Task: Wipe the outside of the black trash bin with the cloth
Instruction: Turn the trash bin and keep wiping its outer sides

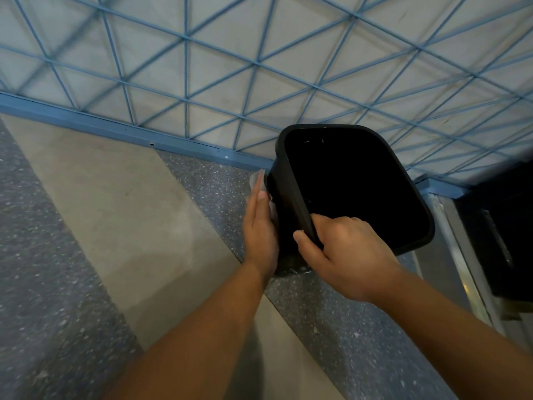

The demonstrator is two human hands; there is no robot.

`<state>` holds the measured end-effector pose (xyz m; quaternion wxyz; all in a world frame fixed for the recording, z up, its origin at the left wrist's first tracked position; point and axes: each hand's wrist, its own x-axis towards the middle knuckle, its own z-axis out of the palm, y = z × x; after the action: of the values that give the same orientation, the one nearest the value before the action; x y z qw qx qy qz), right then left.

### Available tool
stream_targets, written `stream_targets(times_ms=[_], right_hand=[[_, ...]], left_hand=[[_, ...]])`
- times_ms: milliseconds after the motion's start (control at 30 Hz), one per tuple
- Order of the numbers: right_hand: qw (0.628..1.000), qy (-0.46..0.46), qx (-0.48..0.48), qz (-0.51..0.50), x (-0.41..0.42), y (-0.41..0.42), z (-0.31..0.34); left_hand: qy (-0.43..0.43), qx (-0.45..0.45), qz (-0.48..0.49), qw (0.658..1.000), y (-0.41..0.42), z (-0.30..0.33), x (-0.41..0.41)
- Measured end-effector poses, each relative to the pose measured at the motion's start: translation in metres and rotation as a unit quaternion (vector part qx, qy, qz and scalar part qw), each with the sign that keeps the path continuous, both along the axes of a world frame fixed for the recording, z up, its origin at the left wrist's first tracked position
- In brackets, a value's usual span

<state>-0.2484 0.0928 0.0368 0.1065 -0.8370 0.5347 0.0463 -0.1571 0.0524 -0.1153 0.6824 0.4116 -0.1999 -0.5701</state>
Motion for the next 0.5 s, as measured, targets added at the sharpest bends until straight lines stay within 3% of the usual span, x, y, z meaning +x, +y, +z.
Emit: stream_targets(times_ms=[167,300,367,500], right_hand=[[1.000,-0.007,-0.002,0.001,-0.001,0.000,-0.003],[1.000,-0.006,-0.006,0.001,-0.002,0.000,-0.002],[1.000,-0.001,-0.007,0.002,-0.002,0.000,-0.002],[1.000,-0.003,-0.003,-0.003,-0.002,0.000,-0.002]], left_hand=[[0.064,0.085,-0.004,0.994,-0.012,-0.005,0.005],[-0.056,-0.011,0.016,0.998,-0.004,-0.002,-0.003],[-0.049,0.008,-0.004,0.999,-0.009,-0.019,-0.005],[-0.023,0.031,0.006,0.999,-0.002,0.011,0.001]])
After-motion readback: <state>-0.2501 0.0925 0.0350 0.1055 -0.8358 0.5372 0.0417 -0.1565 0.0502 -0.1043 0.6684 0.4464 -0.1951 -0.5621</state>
